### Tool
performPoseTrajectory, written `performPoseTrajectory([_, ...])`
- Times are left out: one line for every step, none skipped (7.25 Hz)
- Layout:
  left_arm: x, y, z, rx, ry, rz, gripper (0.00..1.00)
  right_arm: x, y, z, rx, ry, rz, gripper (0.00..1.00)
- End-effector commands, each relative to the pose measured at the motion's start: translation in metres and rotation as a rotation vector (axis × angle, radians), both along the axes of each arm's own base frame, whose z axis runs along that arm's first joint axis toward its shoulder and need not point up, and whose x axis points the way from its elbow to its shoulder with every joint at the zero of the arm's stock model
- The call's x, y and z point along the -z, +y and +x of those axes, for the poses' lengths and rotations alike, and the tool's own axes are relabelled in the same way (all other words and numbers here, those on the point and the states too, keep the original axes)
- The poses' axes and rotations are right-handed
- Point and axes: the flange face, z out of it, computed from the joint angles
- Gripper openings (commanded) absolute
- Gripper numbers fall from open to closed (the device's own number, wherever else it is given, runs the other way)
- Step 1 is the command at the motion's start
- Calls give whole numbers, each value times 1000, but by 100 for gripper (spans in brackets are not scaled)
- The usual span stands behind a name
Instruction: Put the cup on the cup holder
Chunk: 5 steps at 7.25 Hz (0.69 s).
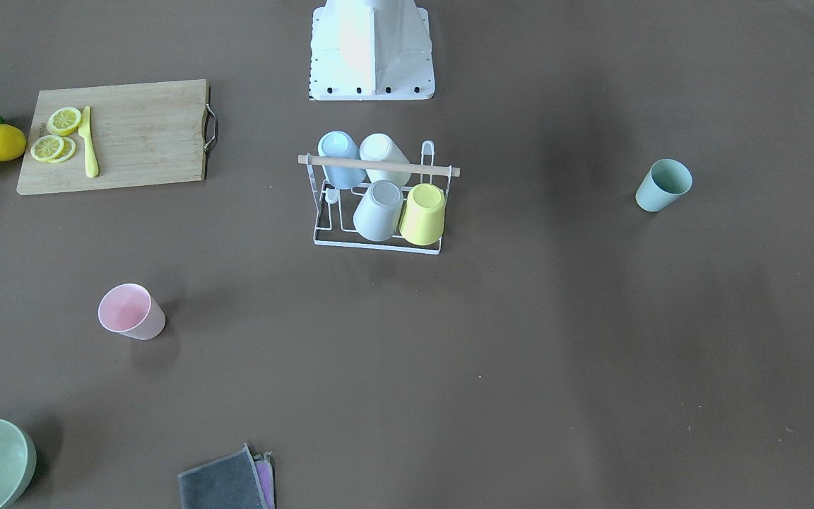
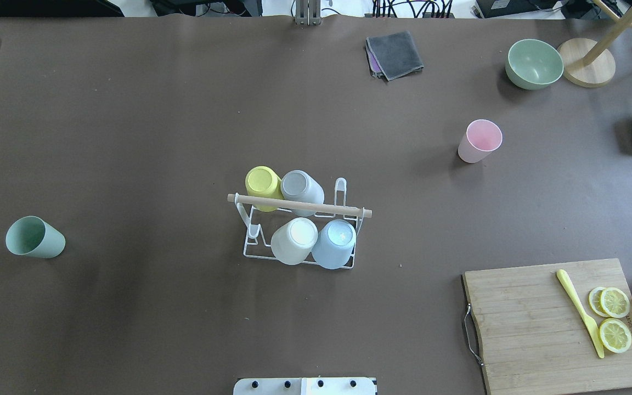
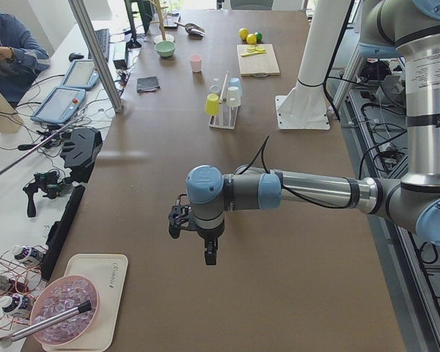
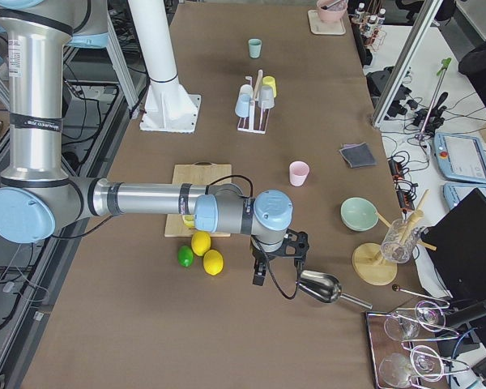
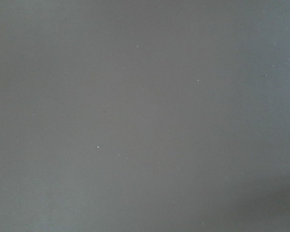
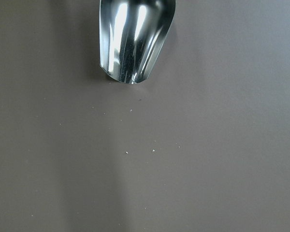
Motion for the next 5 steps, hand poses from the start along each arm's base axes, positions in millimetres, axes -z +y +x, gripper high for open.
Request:
performPoseTrajectory([7,-13,0,-2,-2,15,98,1,-1,0,1,1,5,100])
performPoseTrajectory([12,-18,3,-7,-3,23,98,3,-2,0,0,1,7,100])
performPoseTrajectory([12,-21,3,-10,-3,27,98,4,-3,0,1,1,12,100])
performPoseTrajectory([18,-33,15,-35,2,41,98,10,-9,0,2,0,24,100])
performPoseTrajectory([18,-36,28,-62,4,39,98,14,-10,-2,5,0,31,100])
